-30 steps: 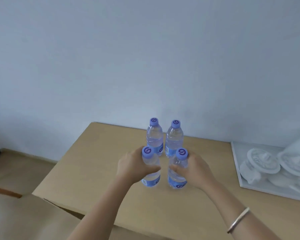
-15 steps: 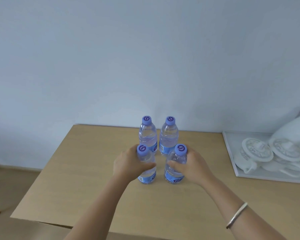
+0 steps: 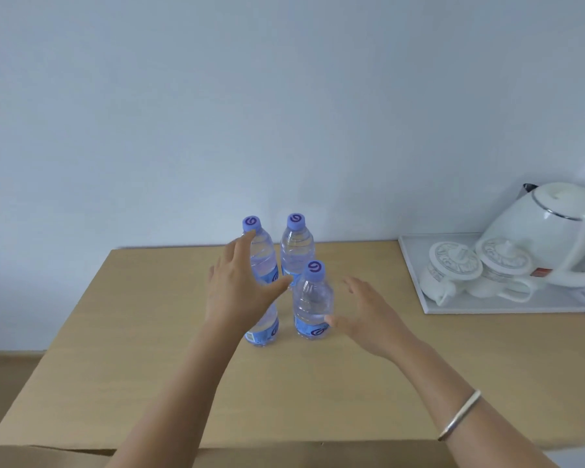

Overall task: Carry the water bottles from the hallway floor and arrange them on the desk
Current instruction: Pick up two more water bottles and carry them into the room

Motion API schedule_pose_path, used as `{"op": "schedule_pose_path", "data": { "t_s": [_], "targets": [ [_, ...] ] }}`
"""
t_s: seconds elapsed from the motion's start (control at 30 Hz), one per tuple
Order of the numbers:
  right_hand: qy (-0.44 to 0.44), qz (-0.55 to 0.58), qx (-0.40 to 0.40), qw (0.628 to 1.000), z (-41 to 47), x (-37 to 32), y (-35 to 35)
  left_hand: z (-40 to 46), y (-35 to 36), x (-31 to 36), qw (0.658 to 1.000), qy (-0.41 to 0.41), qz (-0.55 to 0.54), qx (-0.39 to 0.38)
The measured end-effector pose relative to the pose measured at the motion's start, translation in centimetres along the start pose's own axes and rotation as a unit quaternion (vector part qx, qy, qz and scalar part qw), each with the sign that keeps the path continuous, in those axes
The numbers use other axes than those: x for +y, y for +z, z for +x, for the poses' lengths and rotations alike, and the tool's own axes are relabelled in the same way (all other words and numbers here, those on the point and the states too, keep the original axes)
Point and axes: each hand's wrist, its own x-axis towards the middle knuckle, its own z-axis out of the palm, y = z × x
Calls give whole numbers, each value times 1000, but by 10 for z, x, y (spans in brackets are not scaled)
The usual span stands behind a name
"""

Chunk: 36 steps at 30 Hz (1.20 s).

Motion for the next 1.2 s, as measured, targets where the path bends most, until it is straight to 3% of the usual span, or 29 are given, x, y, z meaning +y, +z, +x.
{"op": "schedule_pose_path", "data": {
  "t_s": [0.13, 0.23, 0.47, 0.9, 1.2],
  "targets": [
    [18, -29, 24, 999, -28, 18, -26, -13, 16, 42, 998, 57, -16, 0],
    [42, -28, 86, 995, -63, 40, -51, -33, 34, 80, 993, 109, -49, -13],
    [141, -23, 192, 971, -185, 113, -106, -112, 95, 170, 966, 211, -11, -147],
    [402, -23, 283, 870, -463, 235, -140, -327, 219, 312, 826, 445, 3, -345],
    [491, -20, 334, 804, -562, 299, -172, -419, 305, 411, 721, 554, 13, -416]
  ]
}}
